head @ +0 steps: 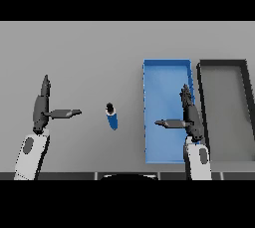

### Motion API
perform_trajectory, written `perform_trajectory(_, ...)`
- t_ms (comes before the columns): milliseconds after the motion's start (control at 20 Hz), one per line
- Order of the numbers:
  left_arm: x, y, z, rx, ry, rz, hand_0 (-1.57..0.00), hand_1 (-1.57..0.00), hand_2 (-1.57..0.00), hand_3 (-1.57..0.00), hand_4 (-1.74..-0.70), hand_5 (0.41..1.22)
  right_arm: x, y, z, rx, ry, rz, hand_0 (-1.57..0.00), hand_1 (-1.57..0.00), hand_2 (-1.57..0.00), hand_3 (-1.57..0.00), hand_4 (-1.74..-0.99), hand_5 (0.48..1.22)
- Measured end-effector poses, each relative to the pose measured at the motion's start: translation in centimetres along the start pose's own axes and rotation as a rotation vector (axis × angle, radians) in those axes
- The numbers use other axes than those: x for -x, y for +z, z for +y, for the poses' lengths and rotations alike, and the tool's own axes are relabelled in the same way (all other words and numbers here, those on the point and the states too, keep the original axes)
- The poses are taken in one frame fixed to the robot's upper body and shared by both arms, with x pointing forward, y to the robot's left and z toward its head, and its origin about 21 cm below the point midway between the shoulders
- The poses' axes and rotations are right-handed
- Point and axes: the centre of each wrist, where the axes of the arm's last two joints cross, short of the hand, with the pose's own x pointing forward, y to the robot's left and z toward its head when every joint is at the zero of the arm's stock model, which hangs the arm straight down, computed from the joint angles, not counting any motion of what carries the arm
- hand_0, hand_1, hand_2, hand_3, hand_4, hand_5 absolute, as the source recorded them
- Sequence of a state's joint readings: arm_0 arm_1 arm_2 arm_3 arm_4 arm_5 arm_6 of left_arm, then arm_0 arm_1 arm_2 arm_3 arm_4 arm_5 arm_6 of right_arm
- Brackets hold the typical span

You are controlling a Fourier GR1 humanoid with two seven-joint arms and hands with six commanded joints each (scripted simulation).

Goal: Pick up the blue pipe and place it into the blue bin.

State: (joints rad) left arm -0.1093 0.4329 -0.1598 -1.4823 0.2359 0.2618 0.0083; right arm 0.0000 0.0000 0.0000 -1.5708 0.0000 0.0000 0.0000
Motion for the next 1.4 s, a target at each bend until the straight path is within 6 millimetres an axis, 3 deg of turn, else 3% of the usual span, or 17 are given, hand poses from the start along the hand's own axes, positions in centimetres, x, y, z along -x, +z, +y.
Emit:
perform_trajectory(300, -0.5, -1.1, -0.5, -0.002, 0.002, -0.002, 0.0, 0.0, 0.0, 0.0, -0.97, 0.594, -0.1, -1.0, -0.5, 0.004, 0.006, 0.011, 0.0, 0.0, 0.0, 0.0, -1.21, 0.594)
perform_trajectory(350, -0.8, -1.0, 0.5, 0.151, -0.079, -0.05, 0.0, 0.0, 0.0, 0.0, -0.97, 0.595, -0.8, -0.7, -1.3, -0.061, 0.152, -0.062, 0.0, 0.0, 0.0, 0.0, -1.206, 0.592)
perform_trajectory(450, -0.8, -1.1, 2.3, 0.29, -0.154, -0.059, 0.0, 0.0, 0.0, 0.0, -0.97, 0.596, -1.1, 0.3, -1.8, -0.125, 0.299, -0.107, 0.0, 0.0, 0.0, 0.0, -1.195, 0.588)
perform_trajectory(700, -0.4, -0.7, 3.3, 0.412, -0.179, -0.092, 0.0, 0.0, 0.0, 0.0, -0.97, 0.59, -1.8, 0.3, -1.6, -0.16, 0.355, -0.112, 0.0, 0.0, 0.0, 0.0, -1.182, 0.583)
perform_trajectory(950, -1.4, 1.1, 1.9, 0.603, -0.179, -0.116, 0.0, 0.0, 0.0, 0.0, -1.0, 0.548, -2.0, 0.3, -1.3, -0.157, 0.343, -0.095, 0.0, 0.0, 0.0, 0.0, -1.209, 0.581)
perform_trajectory(1100, -2.4, 2.5, -0.1, 0.71, -0.225, -0.053, 0.0, 0.0, 0.0, 0.0, -1.03, 0.496, -2.5, -0.1, -1.4, -0.165, 0.323, -0.109, 0.0, 0.0, 0.0, 0.0, -1.229, 0.576)
perform_trajectory(1400, -1.7, 3.9, -4.0, 0.852, -0.265, -0.04, 0.0, 0.0, 0.0, 0.0, -1.11, 0.463, -2.2, 0.5, -1.3, -0.173, 0.333, -0.107, 0.0, 0.0, 0.0, 0.0, -1.212, 0.57)
